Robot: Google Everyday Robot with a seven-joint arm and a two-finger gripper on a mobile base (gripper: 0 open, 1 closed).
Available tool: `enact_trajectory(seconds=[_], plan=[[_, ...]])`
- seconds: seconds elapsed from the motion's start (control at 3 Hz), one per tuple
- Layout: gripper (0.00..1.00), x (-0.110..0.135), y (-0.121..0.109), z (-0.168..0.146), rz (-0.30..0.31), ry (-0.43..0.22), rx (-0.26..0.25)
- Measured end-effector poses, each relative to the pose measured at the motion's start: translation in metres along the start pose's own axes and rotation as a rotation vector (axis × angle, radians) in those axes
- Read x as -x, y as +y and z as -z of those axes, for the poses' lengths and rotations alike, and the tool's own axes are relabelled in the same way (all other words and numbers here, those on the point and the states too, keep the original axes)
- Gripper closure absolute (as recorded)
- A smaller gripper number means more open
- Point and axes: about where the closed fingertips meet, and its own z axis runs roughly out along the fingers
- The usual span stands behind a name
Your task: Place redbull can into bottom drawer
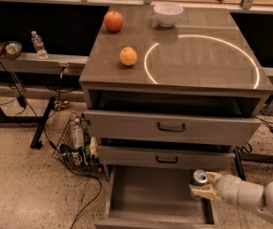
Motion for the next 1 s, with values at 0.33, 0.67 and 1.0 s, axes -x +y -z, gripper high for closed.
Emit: enact_trajectory(seconds=[0.33, 0.67, 1.0], plan=[[1.0, -0.01, 0.005, -0.01, -0.009, -0.011, 0.008], [1.0, -0.013, 0.006, -0.012, -0.013, -0.006, -0.004], [1.0, -0.067, 0.016, -0.039, -0.013, 0.001, -0.047]])
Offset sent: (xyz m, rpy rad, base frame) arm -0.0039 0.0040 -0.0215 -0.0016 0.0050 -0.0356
